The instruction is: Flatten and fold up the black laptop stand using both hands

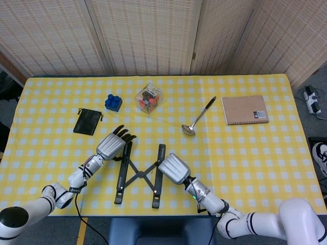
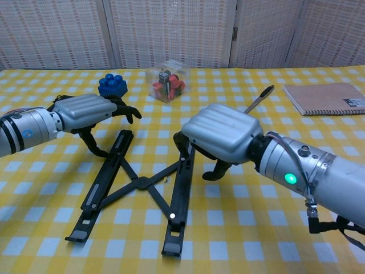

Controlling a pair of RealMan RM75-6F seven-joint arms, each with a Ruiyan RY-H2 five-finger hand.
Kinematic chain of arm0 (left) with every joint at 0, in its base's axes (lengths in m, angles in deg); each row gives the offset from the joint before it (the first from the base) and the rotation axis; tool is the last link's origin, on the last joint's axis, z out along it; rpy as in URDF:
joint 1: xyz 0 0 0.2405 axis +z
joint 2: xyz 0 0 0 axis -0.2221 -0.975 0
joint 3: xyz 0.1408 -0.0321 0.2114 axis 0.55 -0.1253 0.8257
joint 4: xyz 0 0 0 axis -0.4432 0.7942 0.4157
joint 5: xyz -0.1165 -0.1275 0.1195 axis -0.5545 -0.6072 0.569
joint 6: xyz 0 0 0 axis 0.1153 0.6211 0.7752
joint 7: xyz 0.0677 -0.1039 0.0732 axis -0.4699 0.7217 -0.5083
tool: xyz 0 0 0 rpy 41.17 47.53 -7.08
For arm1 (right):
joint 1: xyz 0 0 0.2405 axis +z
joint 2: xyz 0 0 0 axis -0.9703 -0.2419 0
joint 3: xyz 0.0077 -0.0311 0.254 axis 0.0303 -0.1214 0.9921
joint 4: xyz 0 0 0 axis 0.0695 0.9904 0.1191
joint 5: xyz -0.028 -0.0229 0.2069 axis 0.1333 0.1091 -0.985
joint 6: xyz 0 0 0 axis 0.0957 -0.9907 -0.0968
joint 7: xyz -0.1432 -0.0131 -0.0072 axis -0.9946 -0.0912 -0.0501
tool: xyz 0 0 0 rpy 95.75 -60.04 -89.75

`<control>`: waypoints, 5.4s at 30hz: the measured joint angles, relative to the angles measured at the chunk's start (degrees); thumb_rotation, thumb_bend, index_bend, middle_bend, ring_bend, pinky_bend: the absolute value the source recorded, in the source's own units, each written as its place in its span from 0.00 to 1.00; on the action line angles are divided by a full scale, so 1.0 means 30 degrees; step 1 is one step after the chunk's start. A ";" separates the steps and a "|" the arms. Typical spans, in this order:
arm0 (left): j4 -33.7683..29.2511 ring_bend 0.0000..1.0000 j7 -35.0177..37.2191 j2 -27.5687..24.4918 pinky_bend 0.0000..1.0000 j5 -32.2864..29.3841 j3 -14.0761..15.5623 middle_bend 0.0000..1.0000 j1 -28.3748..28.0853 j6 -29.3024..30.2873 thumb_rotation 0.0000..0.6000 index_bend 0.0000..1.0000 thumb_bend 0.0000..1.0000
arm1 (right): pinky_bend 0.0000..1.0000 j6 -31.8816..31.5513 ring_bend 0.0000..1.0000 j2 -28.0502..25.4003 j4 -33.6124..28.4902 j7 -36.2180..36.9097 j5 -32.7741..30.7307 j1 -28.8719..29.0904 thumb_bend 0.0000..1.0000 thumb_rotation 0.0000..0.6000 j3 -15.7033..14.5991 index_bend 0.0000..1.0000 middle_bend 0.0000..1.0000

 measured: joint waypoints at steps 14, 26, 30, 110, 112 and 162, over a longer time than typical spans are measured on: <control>0.0501 0.16 0.0876 0.0379 0.08 -0.0097 0.0135 0.28 -0.0009 0.0115 1.00 0.18 0.17 | 0.75 0.0803 0.80 0.1510 0.1537 0.0123 0.0396 0.0405 0.22 1.00 -0.0458 0.49 0.78; 0.0216 0.15 0.1326 0.0242 0.08 -0.0190 0.0184 0.28 0.0089 0.0250 1.00 0.18 0.17 | 0.75 0.0468 0.80 0.1908 0.2263 0.0303 0.1188 0.0311 0.22 1.00 -0.0824 0.49 0.78; 0.0020 0.15 0.1408 0.0204 0.08 -0.0209 0.0194 0.28 0.0100 0.0254 1.00 0.18 0.17 | 0.75 0.0466 0.80 0.2243 0.2749 0.0303 0.1287 0.0296 0.22 1.00 -0.0864 0.49 0.78; -0.5609 0.09 0.2673 -0.3917 0.03 -0.1975 -0.0804 0.26 0.2358 0.1418 1.00 0.12 0.17 | 0.22 0.8832 0.19 0.0092 0.0948 0.1079 0.0076 0.7452 0.22 1.00 0.0105 0.26 0.24; -0.5593 0.09 0.2686 -0.3924 0.03 -0.1961 -0.0799 0.26 0.2384 0.1412 1.00 0.12 0.17 | 0.22 0.8618 0.22 0.0119 0.1007 0.1213 0.0216 0.7463 0.22 1.00 0.0088 0.33 0.29; -1.3437 0.03 -0.2440 -0.9446 0.00 -0.4456 -0.0840 0.19 0.9913 0.9525 1.00 0.17 0.25 | 0.06 -0.8977 0.06 -1.1011 -0.6964 0.4331 0.0253 -0.6289 0.22 1.00 -0.3878 0.00 0.01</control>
